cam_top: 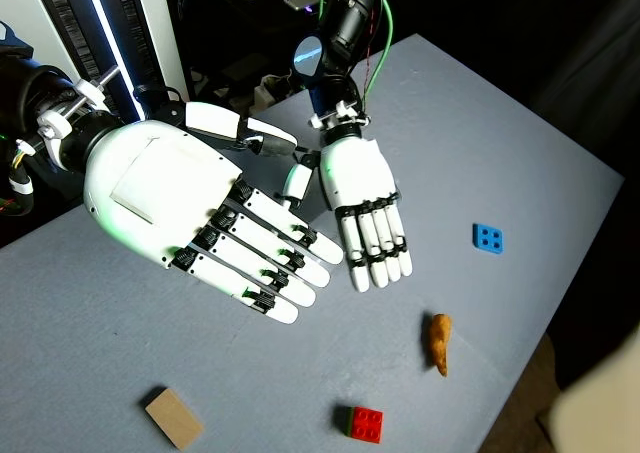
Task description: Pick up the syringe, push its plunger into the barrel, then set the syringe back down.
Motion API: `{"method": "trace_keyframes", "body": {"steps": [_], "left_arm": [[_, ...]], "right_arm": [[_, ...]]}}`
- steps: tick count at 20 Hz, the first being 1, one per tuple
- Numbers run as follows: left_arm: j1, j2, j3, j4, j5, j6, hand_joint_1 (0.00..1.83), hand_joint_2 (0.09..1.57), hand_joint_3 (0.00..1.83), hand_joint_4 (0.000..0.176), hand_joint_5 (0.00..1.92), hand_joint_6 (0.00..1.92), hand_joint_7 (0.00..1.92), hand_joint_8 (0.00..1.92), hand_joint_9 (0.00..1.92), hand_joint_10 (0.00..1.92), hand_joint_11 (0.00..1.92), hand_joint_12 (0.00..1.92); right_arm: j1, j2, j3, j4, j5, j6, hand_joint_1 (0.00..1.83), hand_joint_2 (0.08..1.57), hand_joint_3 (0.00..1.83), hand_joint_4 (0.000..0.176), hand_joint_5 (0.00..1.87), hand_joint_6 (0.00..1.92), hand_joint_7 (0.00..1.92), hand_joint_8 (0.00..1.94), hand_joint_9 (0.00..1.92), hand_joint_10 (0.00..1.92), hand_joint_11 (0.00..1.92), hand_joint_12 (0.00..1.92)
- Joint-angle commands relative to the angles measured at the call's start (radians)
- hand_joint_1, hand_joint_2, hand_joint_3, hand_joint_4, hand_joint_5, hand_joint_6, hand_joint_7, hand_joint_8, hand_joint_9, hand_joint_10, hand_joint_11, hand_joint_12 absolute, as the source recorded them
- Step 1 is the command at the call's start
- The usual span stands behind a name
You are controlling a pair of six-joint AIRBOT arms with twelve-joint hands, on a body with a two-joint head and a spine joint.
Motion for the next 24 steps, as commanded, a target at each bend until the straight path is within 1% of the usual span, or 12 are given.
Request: {"method": "trace_keyframes", "body": {"steps": [1, 5, 6, 11, 14, 16, 17, 19, 20, 21, 23, 24], "left_arm": [[-0.014, 0.008, -0.004, 0.063, 0.091, -0.003, 0.16, 1.01, 0.00, 0.066, 0.00, 0.00, 0.00, 0.00, 0.00, 0.00, 0.00, 0.00], [-0.050, 0.044, -0.009, 0.063, 0.069, -0.003, 0.19, 1.00, 0.00, 0.067, 0.00, 0.00, 0.00, 0.00, 0.00, 0.00, 0.00, 0.00], [-0.064, 0.053, -0.009, 0.063, 0.062, -0.003, 0.19, 1.01, 0.00, 0.060, 0.00, 0.00, 0.00, 0.00, 0.00, 0.00, 0.00, 0.00], [-0.119, 0.104, -0.019, 0.059, 0.008, -0.002, 0.20, 1.03, 0.01, 0.058, 0.00, 0.00, 0.00, 0.00, 0.00, 0.00, 0.00, 0.00], [-0.139, 0.142, -0.047, -0.002, 0.003, 0.012, 0.20, 1.05, 0.01, 0.055, 0.01, 0.00, 0.00, 0.00, 0.00, 0.00, 0.00, 0.00], [-0.153, 0.174, -0.076, -0.053, 0.004, 0.031, 0.18, 1.06, 0.01, 0.045, 0.04, 0.01, 0.00, 0.00, 0.00, 0.00, 0.00, 0.00], [-0.160, 0.187, -0.089, -0.075, 0.004, 0.040, 0.19, 1.06, 0.01, 0.038, 0.06, 0.02, 0.00, 0.00, 0.00, 0.00, 0.00, 0.00], [-0.187, 0.214, -0.119, -0.132, 0.006, 0.083, 0.24, 1.05, 0.00, 0.028, 0.13, 0.01, 0.06, 0.00, 0.00, 0.00, 0.03, 0.02], [-0.200, 0.223, -0.132, -0.166, 0.006, 0.110, 0.24, 1.07, 0.00, 0.021, 0.17, 0.01, 0.11, 0.02, 0.07, 0.00, 0.01, 0.25], [-0.214, 0.229, -0.144, -0.192, 0.007, 0.121, 0.25, 1.09, 0.00, 0.000, 0.25, 0.01, 0.19, 0.01, 0.16, 0.01, 0.00, 0.54], [-0.240, 0.234, -0.163, -0.252, 0.010, 0.164, 0.27, 1.11, 0.00, 0.000, 0.37, 0.01, 0.36, 0.02, 0.34, 0.05, 0.00, 1.07], [-0.258, 0.238, -0.175, -0.287, 0.015, 0.198, 0.28, 1.15, 0.01, 0.000, 0.49, 0.03, 0.54, 0.09, 0.48, 0.36, 0.10, 1.31]], "right_arm": [[0.016, 0.005, -0.002, -0.070, -0.065, -0.001, 0.00, 1.06, 0.00, 0.000, 0.11, 0.01, 0.14, 0.01, 0.14, 0.01, 0.00, 0.47], [0.020, 0.005, -0.002, -0.070, -0.058, -0.006, 0.00, 1.06, 0.00, 0.000, 0.10, 0.00, 0.13, 0.01, 0.15, 0.01, 0.00, 0.47], [0.021, 0.005, -0.003, -0.070, -0.055, -0.009, 0.00, 1.06, 0.00, 0.000, 0.10, 0.00, 0.13, 0.00, 0.15, 0.00, 0.00, 0.48], [0.037, 0.008, -0.011, -0.070, -0.042, -0.036, 0.00, 1.06, 0.00, 0.000, 0.08, 0.00, 0.12, 0.00, 0.13, 0.00, 0.00, 0.44], [0.044, 0.008, -0.017, -0.070, -0.034, -0.058, 0.00, 1.06, 0.00, 0.000, 0.07, 0.00, 0.12, 0.00, 0.12, 0.00, 0.00, 0.43], [0.044, 0.008, -0.018, -0.070, -0.032, -0.079, 0.01, 1.06, 0.00, 0.000, 0.11, 0.01, 0.16, 0.01, 0.16, 0.01, 0.00, 0.52], [0.044, 0.008, -0.018, -0.070, -0.037, -0.089, 0.05, 1.06, 0.00, 0.000, 0.20, 0.01, 0.25, 0.01, 0.24, 0.02, 0.00, 0.70], [0.046, 0.010, -0.018, -0.070, -0.043, -0.102, 0.08, 1.05, 0.00, 0.000, 0.30, 0.02, 0.35, 0.01, 0.35, 0.02, 0.00, 0.90], [0.049, 0.011, -0.018, -0.070, -0.042, -0.103, 0.09, 1.07, 0.00, 0.000, 0.38, 0.02, 0.44, 0.01, 0.44, 0.03, 0.02, 1.01], [0.054, 0.017, -0.018, -0.070, -0.033, -0.108, 0.12, 1.10, 0.00, 0.000, 0.56, 0.04, 0.64, 0.03, 0.63, 0.07, 0.20, 1.16], [0.063, 0.030, -0.018, -0.070, -0.009, -0.115, 0.14, 1.15, 0.01, 0.000, 0.74, 0.05, 0.84, 0.06, 0.83, 0.13, 0.40, 1.28], [0.069, 0.036, -0.018, -0.070, -0.001, -0.117, 0.19, 1.17, 0.00, 0.000, 0.82, 0.13, 0.93, 0.18, 0.82, 0.54, 0.56, 1.40]]}}
